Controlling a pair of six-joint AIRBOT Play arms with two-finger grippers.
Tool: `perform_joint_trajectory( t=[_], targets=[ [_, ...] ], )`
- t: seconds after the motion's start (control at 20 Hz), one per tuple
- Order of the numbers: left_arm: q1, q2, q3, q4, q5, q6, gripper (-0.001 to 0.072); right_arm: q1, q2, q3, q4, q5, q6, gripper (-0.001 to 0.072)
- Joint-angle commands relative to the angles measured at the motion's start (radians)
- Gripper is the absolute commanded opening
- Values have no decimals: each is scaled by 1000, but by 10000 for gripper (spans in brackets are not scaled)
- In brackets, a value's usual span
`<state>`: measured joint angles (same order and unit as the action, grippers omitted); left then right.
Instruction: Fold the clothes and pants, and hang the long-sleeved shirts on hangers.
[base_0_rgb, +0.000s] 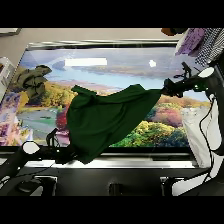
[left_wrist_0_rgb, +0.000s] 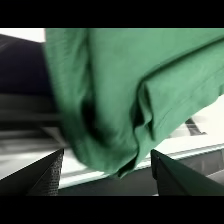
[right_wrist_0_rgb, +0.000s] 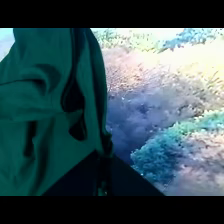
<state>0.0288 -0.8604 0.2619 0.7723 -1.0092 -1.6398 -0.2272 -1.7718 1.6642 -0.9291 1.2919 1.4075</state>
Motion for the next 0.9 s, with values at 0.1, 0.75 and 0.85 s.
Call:
perform_joint_trajectory(
  t=[0.1, 0.75, 0.85],
  targets=[
    [-67, -108, 19, -133, 64, 77, 92, 1, 45, 1, 1, 54, 21, 31],
    [87, -78, 1065, 282, 4, 22, 14, 1, 690, 1, -7, -342, -95, 29],
    [89, -39, 1250, 391, 5, -53, 15, 1, 847, 1, -47, -407, -93, 30]
  ],
)
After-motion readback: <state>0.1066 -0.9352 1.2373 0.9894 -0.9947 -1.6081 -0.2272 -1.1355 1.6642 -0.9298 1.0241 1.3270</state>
